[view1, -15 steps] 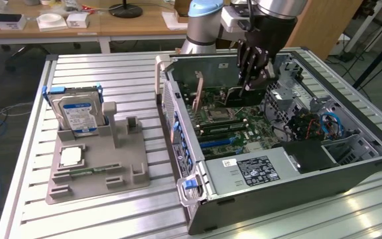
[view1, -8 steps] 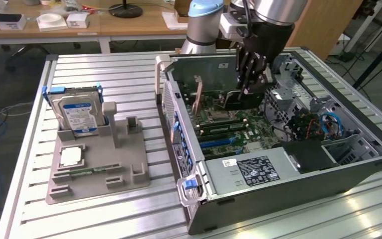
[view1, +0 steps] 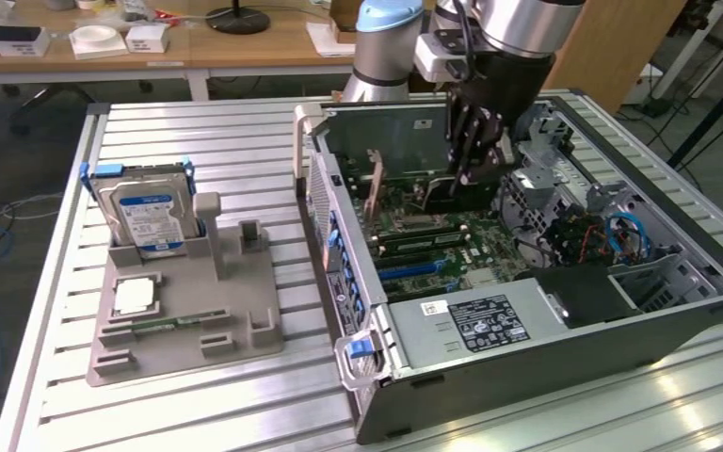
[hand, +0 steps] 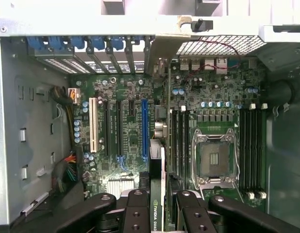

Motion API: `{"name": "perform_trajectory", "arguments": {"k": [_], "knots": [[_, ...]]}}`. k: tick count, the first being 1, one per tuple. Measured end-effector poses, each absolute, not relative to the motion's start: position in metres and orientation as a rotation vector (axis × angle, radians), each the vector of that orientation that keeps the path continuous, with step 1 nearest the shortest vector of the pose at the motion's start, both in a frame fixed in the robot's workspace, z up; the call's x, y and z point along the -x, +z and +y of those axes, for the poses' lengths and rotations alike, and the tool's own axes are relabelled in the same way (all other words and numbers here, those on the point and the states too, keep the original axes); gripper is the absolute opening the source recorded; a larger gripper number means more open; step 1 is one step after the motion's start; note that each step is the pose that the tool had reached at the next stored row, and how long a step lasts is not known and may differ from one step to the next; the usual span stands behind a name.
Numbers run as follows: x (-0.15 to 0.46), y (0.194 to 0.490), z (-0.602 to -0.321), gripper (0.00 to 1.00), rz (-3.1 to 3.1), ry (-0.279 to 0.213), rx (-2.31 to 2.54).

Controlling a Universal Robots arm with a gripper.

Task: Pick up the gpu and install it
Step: 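Insert the gpu into the slot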

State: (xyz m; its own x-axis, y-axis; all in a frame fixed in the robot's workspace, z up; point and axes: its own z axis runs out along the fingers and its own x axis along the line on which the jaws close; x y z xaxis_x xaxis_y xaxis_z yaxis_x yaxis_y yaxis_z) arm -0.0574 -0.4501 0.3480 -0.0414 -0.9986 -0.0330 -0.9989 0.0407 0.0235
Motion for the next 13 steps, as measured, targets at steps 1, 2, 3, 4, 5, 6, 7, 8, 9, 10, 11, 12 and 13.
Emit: {"name": "perform_trajectory", "arguments": {"k": [1, 2, 3, 4, 5, 6, 7, 8, 9, 10, 11, 12, 13], "knots": [[0.057, 0.347, -0.451, 0.26, 2.261, 0.062, 2.170], [0.057, 0.347, -0.452, 0.26, 2.261, 0.062, 2.170], [0.057, 0.346, -0.453, 0.26, 2.261, 0.062, 2.170], [0.057, 0.345, -0.454, 0.26, 2.261, 0.062, 2.170], [0.057, 0.344, -0.455, 0.26, 2.261, 0.062, 2.170], [0.057, 0.343, -0.456, 0.26, 2.261, 0.063, 2.170], [0.058, 0.342, -0.456, 0.26, 2.261, 0.062, 2.170], [0.058, 0.340, -0.456, 0.26, 2.261, 0.062, 2.170], [0.057, 0.338, -0.456, 0.26, 2.261, 0.062, 2.170], [0.057, 0.337, -0.456, 0.26, 2.261, 0.062, 2.170], [0.057, 0.335, -0.456, 0.26, 2.261, 0.062, 2.170], [0.057, 0.333, -0.456, 0.26, 2.261, 0.062, 2.170], [0.057, 0.332, -0.457, 0.26, 2.261, 0.062, 2.170]]}}
